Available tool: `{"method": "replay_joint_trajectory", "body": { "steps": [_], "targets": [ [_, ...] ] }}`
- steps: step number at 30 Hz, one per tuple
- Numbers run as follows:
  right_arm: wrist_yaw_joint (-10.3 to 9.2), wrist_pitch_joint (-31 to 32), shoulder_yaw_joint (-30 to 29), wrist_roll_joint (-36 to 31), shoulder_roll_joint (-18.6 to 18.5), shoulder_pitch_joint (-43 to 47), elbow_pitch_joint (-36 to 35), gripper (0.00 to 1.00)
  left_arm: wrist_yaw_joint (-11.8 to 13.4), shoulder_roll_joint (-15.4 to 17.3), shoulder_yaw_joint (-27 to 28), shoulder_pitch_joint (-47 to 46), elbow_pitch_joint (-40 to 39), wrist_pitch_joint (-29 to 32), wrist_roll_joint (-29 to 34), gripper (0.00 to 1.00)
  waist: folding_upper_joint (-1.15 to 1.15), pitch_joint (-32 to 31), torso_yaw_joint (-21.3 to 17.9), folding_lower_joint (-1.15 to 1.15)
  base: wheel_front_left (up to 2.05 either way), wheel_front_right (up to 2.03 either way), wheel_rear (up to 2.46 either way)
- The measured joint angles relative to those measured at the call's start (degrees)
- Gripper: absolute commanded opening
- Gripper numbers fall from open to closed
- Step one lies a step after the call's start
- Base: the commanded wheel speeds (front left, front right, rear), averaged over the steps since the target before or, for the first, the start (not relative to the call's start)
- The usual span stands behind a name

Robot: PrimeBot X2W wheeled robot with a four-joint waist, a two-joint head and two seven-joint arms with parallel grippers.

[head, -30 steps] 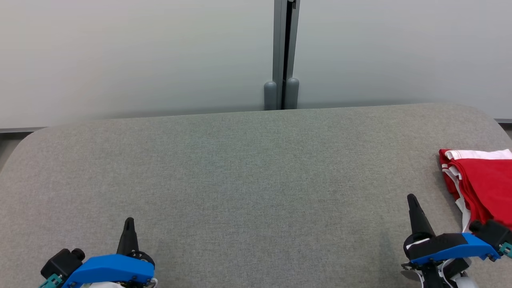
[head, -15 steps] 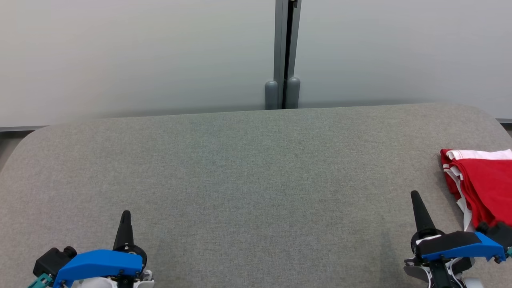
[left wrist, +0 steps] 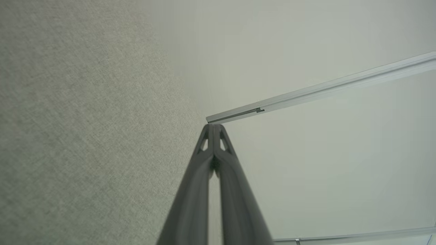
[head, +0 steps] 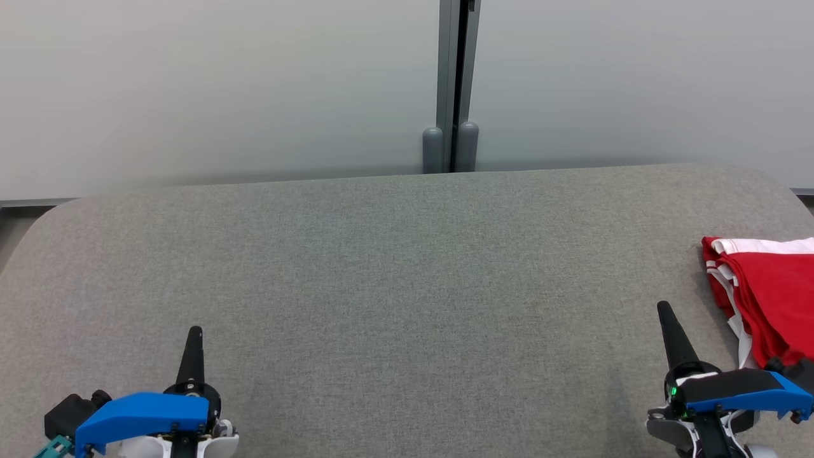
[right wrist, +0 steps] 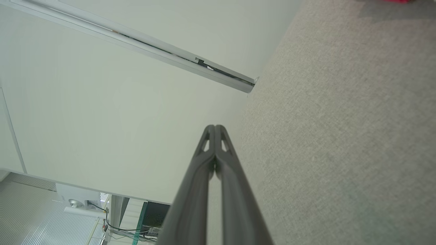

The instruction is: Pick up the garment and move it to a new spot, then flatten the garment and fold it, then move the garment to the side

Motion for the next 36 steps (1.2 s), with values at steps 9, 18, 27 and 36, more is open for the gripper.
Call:
{"method": "replay_joint_trajectory", "body": {
  "steps": [9,18,27,36],
  "targets": [
    [0.00,1.32,-0.35,4.64,-0.02,0.16,-1.10,0.00,-0.60,0.00,0.65,-0.48,-0.73,1.32,-4.45,0.00,0.00,0.09,0.10,0.00,0.00,0.00,0.00],
    [0.00,2.59,-0.74,9.35,-0.04,0.34,-2.23,0.00,-1.37,0.01,1.62,-0.77,-1.35,2.41,-8.89,0.00,0.00,0.19,0.21,0.00,0.00,0.00,0.00],
    [0.00,3.45,-1.02,13.37,-0.07,0.87,-3.24,0.00,-1.98,0.01,2.32,-1.01,-1.96,3.43,-12.65,0.00,0.00,0.27,0.32,0.00,0.00,0.00,0.00],
    [0.00,4.43,-1.27,17.11,-0.09,1.10,-4.12,0.00,-2.48,0.01,2.86,-1.42,-2.48,4.49,-16.13,0.00,0.00,0.37,0.42,0.00,0.00,0.00,0.00]
  ]
}}
